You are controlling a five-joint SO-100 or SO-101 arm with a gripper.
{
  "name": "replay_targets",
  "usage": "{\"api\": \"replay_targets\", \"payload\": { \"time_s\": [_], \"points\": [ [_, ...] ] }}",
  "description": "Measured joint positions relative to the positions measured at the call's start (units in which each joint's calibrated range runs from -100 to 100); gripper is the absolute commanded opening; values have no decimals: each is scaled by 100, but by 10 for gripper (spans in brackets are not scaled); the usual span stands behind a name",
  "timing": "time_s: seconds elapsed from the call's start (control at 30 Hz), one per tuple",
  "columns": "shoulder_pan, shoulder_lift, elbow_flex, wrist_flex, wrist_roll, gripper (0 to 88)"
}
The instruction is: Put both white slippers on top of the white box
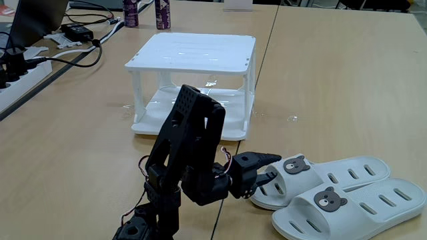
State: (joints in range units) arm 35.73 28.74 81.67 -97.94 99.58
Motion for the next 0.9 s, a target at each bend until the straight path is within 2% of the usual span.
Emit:
{"api": "replay_targets", "payload": {
  "time_s": [0.57, 0.9],
  "points": [
    [0, 1608, -2444, 0, 0, 191],
    [0, 1963, -3495, 52, 0, 190]
  ]
}}
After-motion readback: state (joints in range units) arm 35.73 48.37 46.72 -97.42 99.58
